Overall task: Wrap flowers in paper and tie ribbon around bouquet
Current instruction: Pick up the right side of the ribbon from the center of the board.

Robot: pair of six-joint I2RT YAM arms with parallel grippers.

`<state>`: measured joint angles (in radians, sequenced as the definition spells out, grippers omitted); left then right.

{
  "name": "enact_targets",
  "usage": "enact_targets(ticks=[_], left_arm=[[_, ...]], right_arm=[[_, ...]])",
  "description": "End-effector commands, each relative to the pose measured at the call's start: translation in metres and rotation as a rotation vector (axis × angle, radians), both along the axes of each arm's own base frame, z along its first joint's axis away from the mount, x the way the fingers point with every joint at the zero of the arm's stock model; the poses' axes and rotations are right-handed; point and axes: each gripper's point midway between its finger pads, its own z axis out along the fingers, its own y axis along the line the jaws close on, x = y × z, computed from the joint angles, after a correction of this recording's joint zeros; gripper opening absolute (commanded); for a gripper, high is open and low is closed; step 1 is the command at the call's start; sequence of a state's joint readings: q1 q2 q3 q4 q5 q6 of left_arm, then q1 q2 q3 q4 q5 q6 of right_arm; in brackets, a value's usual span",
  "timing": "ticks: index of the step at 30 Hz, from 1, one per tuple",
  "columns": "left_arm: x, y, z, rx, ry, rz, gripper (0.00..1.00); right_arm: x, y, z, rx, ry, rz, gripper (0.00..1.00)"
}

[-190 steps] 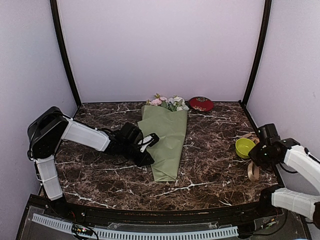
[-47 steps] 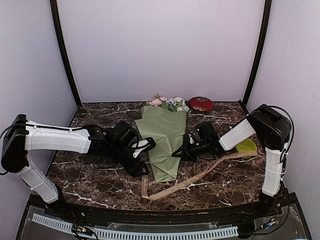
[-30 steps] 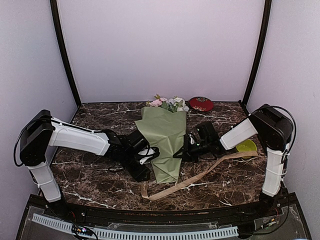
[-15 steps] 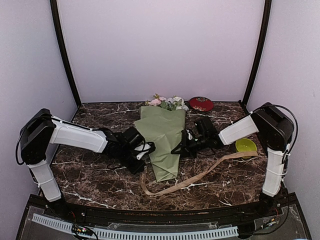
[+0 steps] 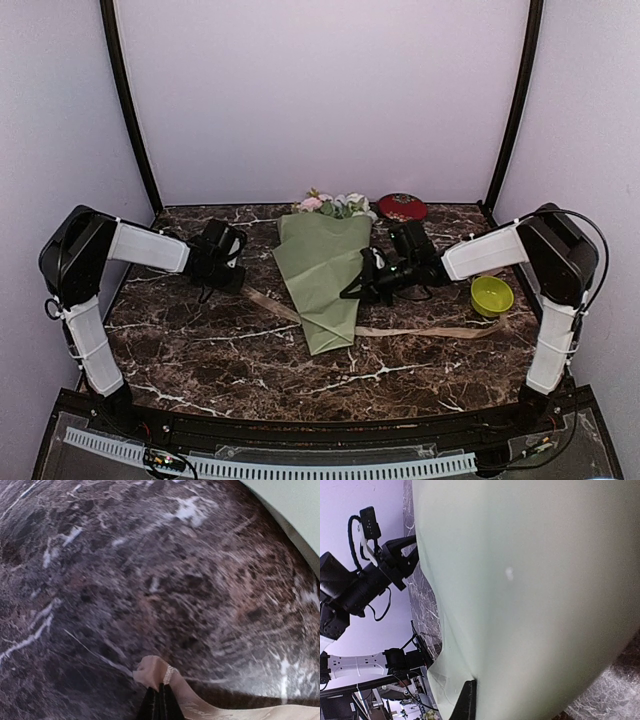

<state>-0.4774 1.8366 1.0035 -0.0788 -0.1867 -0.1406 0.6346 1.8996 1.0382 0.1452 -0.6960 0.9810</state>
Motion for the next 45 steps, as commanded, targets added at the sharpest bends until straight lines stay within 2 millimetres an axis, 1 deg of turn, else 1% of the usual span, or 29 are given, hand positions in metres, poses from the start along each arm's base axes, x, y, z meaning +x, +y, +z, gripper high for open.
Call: enact_targets(ticks=[1,4,6,8,11,13,16,19,23,26,35,36,37,39,41,42,44,45], left_arm=[[0.029,0.048,-0.003,0.008,-0.003,0.151,0.00],[0.058,0.064,0.025,-0.007,-0.075,0.202,0.00],[0.077,0.075,0.049,0.004,-0.131,0.227,0.00],[0.095,0.091,0.074,0.028,-0.183,0.265,0.00],[0.113,0.121,0.112,0.031,-0.250,0.342,0.00],[0.117,0.137,0.137,0.017,-0.301,0.374,0.00],[0.116,0.148,0.171,0.024,-0.385,0.371,0.00],[0.108,0.160,0.200,0.077,-0.456,0.385,0.00],[0.096,0.185,0.238,0.167,-0.518,0.443,0.00],[0.090,0.187,0.269,0.171,-0.579,0.446,0.00],[0.066,0.185,0.361,0.107,-0.772,0.429,0.00],[0.065,0.183,0.367,0.091,-0.777,0.428,0.00],[0.065,0.176,0.371,0.069,-0.777,0.408,0.00],[0.067,0.147,0.374,0.033,-0.781,0.313,0.00],[0.065,0.102,0.372,0.020,-0.787,0.186,0.00],[0.062,0.068,0.371,0.003,-0.787,0.095,0.00],[0.058,0.015,0.362,-0.077,-0.761,-0.051,0.00],[0.056,-0.013,0.353,-0.123,-0.731,-0.128,0.00]], right_arm=[[0.004,0.003,0.031,0.041,-0.071,0.009,0.00],[0.000,-0.001,0.023,0.028,-0.058,0.003,0.00],[-0.003,-0.003,0.018,0.022,-0.048,0.003,0.00],[-0.004,-0.004,0.014,0.018,-0.042,0.003,0.00],[-0.006,-0.004,0.008,0.011,-0.038,0.005,0.00],[-0.007,-0.005,0.003,0.003,-0.033,0.007,0.00],[-0.009,-0.005,-0.007,-0.005,-0.020,0.014,0.00],[-0.010,-0.006,-0.015,-0.013,-0.006,0.019,0.00],[-0.012,-0.006,-0.022,-0.023,0.001,0.028,0.00],[-0.011,-0.006,-0.027,-0.030,0.005,0.033,0.00],[-0.013,-0.005,-0.041,-0.045,0.026,0.042,0.00],[-0.013,-0.005,-0.041,-0.046,0.026,0.043,0.00],[-0.013,-0.005,-0.042,-0.046,0.026,0.043,0.00],[-0.013,-0.005,-0.044,-0.049,0.029,0.044,0.00],[-0.013,-0.005,-0.047,-0.054,0.034,0.044,0.00],[-0.014,-0.005,-0.048,-0.056,0.036,0.044,0.00],[-0.014,-0.006,-0.050,-0.060,0.041,0.043,0.00],[-0.015,-0.006,-0.051,-0.062,0.042,0.043,0.00]])
